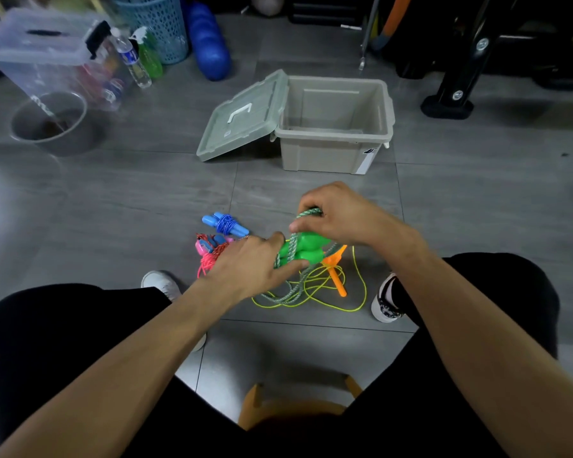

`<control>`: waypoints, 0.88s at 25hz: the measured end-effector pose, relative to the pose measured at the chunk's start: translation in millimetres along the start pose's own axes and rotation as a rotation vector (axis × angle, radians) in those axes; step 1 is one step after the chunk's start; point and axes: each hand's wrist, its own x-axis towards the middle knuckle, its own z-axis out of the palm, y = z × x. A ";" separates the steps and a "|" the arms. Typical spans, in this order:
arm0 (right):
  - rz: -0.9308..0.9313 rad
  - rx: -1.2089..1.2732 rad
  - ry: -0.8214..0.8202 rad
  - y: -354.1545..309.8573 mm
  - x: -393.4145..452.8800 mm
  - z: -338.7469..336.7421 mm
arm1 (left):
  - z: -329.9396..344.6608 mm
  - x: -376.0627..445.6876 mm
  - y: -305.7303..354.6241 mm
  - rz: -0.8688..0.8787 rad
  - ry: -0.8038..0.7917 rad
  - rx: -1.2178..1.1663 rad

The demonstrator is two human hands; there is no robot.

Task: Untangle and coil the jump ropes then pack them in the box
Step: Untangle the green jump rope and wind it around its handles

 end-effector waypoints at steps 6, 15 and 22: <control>0.186 0.395 0.007 33.6 3.6 -2.1 | -11.7 -9.4 -16.7 0.118 -0.009 -0.546; 0.224 0.396 -0.122 29.0 -12.7 45.6 | -31.3 -11.4 -16.7 -0.383 0.178 -1.191; 0.014 -0.067 -0.235 -17.9 -18.4 34.3 | -13.5 -4.0 -20.1 -0.357 0.195 -0.327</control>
